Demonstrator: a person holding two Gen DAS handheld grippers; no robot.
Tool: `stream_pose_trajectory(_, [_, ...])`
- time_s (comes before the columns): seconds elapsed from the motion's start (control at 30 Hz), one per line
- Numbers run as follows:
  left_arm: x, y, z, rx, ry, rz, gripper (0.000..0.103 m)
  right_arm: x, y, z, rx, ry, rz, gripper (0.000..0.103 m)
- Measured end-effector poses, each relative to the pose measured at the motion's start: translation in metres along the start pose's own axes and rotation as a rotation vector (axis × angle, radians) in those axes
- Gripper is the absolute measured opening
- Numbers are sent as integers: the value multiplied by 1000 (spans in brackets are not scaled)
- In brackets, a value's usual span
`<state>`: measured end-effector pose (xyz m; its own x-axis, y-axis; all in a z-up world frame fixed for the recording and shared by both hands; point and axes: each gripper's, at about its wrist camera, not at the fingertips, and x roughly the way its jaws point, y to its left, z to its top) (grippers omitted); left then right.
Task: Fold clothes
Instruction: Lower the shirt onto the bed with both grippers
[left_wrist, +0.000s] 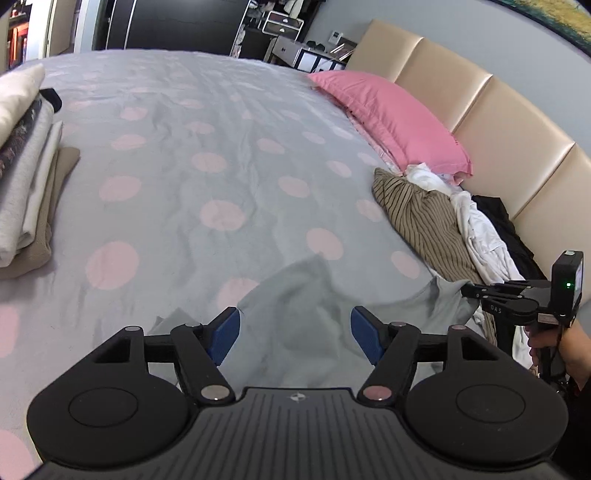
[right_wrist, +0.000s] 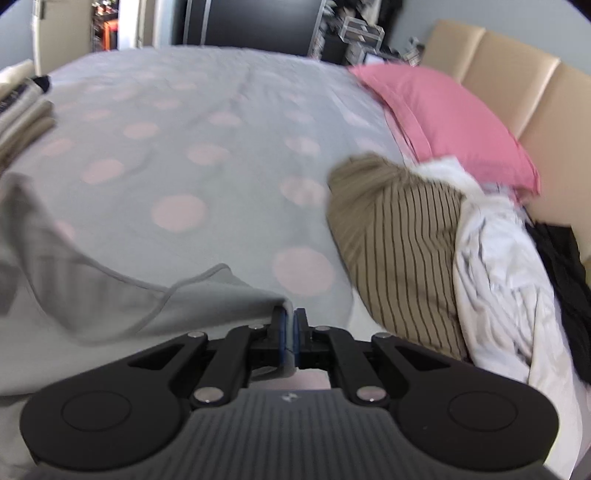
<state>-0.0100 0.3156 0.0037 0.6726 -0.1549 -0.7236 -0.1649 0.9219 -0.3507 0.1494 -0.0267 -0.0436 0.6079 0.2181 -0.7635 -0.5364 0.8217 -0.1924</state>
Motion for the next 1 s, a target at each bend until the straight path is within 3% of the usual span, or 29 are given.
stream_pose_trajectory(0.3, [54, 38, -24, -66, 136, 76, 65, 27, -5, -15, 28, 122, 39, 5])
stream_pose_trajectory(0.47, [75, 30, -16, -20, 137, 36, 65, 32, -6, -14, 30, 136, 58, 5])
stream_pose_trajectory(0.63, [105, 25, -18, 19, 175, 75, 64, 38, -8, -13, 32, 145, 83, 6])
stream_pose_trajectory(0.8, [120, 30, -33, -4, 194, 75, 45, 40, -11, -14, 53, 146, 108, 10])
stream_pose_trajectory(0.87, [116, 31, -35, -11, 168, 88, 20, 40, -15, -13, 82, 140, 116, 13])
stream_pose_trajectory(0.9, [113, 32, -35, -17, 157, 93, 16, 39, -16, -13, 96, 138, 119, 15])
stream_pose_trajectory(0.93, [110, 33, -34, -26, 143, 96, 9, 39, -18, -13, 111, 135, 123, 23])
stream_pose_trajectory(0.97, [106, 33, -32, -37, 126, 101, 7, 39, -20, -13, 125, 132, 127, 35])
stream_pose_trajectory(1.0, [101, 34, -30, -46, 109, 113, 6, 39, -22, -12, 139, 129, 131, 40])
